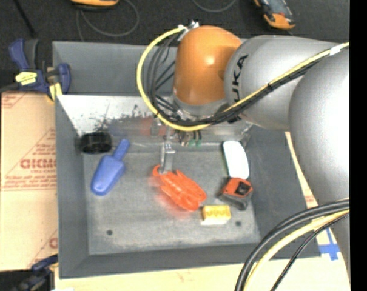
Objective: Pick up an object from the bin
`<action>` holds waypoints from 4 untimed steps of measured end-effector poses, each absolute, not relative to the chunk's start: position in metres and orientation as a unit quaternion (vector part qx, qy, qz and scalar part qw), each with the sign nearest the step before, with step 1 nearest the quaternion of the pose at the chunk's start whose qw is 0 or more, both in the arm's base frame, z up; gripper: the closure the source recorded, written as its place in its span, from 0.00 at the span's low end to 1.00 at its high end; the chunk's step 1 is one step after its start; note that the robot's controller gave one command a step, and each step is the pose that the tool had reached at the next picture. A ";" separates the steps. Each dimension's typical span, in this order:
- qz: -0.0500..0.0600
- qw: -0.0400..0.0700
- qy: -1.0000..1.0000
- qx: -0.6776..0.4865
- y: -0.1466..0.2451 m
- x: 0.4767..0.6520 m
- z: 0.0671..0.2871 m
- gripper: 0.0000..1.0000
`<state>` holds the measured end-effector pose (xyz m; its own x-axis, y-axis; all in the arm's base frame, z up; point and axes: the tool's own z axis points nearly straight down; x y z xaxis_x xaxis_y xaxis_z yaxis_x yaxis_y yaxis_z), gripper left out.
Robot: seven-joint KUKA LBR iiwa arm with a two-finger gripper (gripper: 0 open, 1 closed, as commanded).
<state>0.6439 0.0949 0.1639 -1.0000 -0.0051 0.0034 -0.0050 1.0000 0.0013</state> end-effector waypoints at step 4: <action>0.000 -0.004 -0.995 0.104 0.028 0.628 0.073 1.00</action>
Offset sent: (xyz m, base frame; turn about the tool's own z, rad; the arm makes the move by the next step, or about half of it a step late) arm -0.0246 -0.0650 -0.0655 -0.0004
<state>0.6278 0.0283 0.0727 -0.9783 -0.2069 -0.0082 -0.2069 0.9784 -0.0010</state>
